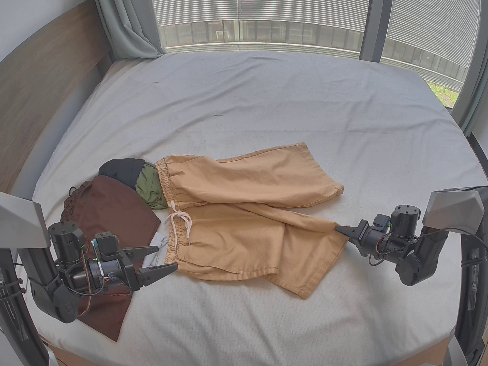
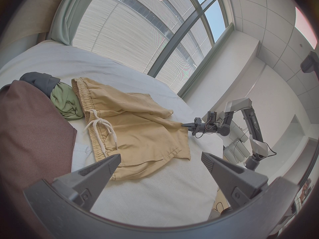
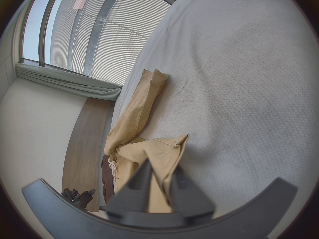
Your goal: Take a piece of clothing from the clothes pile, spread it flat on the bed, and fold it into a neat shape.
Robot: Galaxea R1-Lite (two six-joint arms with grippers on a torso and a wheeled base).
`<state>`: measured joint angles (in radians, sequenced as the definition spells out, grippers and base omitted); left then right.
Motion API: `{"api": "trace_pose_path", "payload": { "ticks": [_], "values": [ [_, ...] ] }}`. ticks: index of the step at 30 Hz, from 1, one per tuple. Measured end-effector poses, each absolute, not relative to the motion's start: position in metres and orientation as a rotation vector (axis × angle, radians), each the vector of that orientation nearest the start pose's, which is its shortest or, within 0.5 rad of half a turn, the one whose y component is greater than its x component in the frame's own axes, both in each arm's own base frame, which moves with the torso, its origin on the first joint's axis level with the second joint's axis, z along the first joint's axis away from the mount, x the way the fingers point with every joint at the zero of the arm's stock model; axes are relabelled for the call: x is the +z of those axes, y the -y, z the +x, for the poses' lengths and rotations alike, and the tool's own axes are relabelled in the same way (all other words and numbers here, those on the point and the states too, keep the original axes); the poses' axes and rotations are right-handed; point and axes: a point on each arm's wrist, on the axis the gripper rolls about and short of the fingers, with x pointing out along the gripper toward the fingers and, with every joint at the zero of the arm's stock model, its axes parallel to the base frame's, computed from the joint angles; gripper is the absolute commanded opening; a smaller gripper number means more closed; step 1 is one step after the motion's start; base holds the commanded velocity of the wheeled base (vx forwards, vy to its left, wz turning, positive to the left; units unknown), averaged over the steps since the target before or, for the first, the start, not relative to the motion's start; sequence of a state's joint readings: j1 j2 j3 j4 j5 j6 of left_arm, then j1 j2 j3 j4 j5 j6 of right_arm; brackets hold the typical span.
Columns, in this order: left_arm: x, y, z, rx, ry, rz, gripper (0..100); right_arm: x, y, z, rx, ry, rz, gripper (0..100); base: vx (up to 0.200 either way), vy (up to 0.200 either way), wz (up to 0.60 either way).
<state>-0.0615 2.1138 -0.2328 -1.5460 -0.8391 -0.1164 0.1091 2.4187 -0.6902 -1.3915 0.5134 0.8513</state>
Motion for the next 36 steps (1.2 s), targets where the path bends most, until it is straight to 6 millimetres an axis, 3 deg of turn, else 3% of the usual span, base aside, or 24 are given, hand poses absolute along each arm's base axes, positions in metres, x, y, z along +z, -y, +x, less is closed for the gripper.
{"api": "trace_pose_path", "payload": {
  "ticks": [23, 32, 33, 36],
  "values": [
    [0.036, 0.033, 0.262, -0.871, -0.376, -0.244, 100, 0.006, -0.037, 0.392, 0.468, -0.377, 0.794, 0, 0.000, 0.000, 0.00],
    [0.035, 0.033, 0.263, -0.871, -0.378, -0.244, 100, -0.002, -0.042, 0.397, 0.484, -0.335, 0.780, 0, 0.000, 0.000, 0.00],
    [0.035, 0.033, 0.263, -0.871, -0.378, -0.244, 100, -0.003, -0.042, 0.397, 0.485, -0.335, 0.780, 100, 0.000, 0.000, 0.00],
    [0.035, 0.033, 0.263, -0.870, -0.377, -0.244, 100, -0.003, -0.042, 0.397, 0.485, -0.333, 0.779, 100, 0.000, 0.000, 0.00]
  ]
}}
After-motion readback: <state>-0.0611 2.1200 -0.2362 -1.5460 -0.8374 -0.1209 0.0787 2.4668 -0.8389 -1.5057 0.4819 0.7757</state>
